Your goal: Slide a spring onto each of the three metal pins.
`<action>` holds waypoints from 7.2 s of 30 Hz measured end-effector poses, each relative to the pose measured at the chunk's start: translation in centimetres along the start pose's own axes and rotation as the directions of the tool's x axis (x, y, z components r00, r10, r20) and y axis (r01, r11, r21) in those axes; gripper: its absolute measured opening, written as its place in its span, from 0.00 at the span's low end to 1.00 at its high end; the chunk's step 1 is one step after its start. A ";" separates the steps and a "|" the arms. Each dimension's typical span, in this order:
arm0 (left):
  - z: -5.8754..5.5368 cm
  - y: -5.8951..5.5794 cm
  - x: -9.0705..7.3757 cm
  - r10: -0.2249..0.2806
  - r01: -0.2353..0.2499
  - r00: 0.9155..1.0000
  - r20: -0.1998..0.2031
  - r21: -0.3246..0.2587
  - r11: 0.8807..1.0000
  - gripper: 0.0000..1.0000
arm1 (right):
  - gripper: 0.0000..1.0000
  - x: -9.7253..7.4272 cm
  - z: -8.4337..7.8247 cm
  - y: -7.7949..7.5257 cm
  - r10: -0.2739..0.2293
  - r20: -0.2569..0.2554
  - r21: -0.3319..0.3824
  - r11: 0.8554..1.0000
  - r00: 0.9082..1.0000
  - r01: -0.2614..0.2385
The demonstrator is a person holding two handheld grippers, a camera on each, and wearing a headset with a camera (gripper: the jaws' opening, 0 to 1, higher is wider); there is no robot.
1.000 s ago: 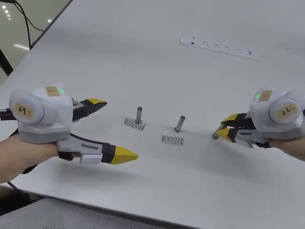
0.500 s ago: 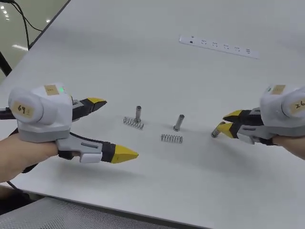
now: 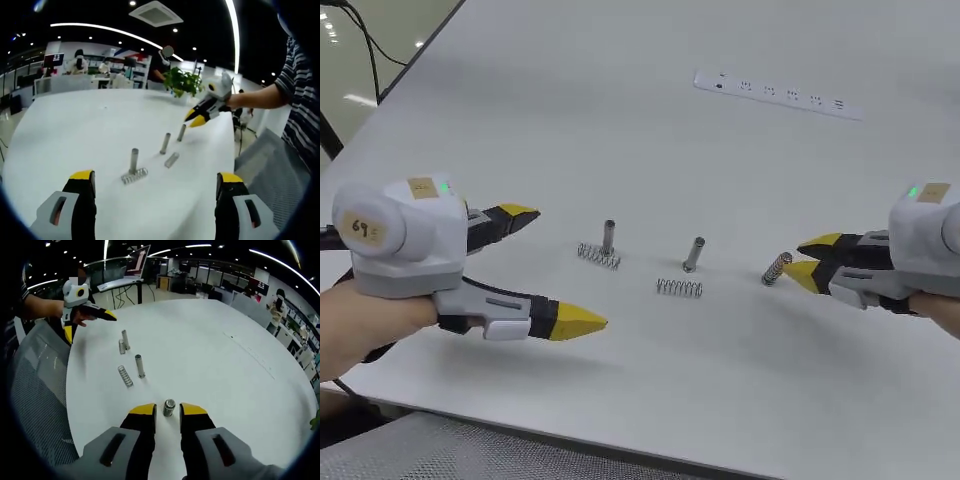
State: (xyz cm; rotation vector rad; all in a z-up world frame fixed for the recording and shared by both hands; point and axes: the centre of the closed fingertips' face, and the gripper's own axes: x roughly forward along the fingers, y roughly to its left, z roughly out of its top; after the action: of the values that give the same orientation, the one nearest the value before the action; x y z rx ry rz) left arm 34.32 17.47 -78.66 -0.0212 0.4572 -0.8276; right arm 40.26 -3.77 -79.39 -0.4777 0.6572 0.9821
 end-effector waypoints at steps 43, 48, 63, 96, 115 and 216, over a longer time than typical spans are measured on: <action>-0.3 -0.5 -0.2 -0.011 0.011 1.000 -0.011 0.000 1.000 0.98 | 0.14 2.3 2.4 6.5 0.177 -0.041 -0.183 0.966 0.983 -0.181; -0.3 -0.7 -0.1 -0.016 0.016 1.000 -0.014 0.002 1.000 0.98 | 0.14 3.3 3.1 7.7 0.207 -0.066 -0.238 0.947 0.976 -0.217; -0.5 -1.0 -0.3 -0.021 0.021 1.000 -0.018 0.003 1.000 0.98 | 0.13 6.6 2.7 9.0 0.240 -0.180 -0.358 0.887 0.954 -0.291; -1.3 -1.5 -1.2 -0.012 0.012 0.999 -0.029 -0.020 1.000 0.97 | 0.07 8.6 1.0 8.5 0.232 -0.259 -0.421 0.847 0.938 -0.325; -0.9 -3.7 0.0 -0.083 0.083 0.996 -0.045 0.004 0.997 0.93 | 0.07 4.1 3.1 8.5 0.231 -0.194 -0.415 0.861 0.954 -0.293; 0.9 -11.3 7.3 -0.443 0.467 0.884 -0.149 0.216 0.858 0.02 | 0.07 0.8 1.8 12.0 0.282 -0.209 -0.482 0.803 0.936 -0.350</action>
State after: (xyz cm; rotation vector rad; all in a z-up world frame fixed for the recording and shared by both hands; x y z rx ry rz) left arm 30.98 4.42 -78.48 0.1459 0.4409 -1.3569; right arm 30.62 3.58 -79.62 -0.9314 0.5946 1.4704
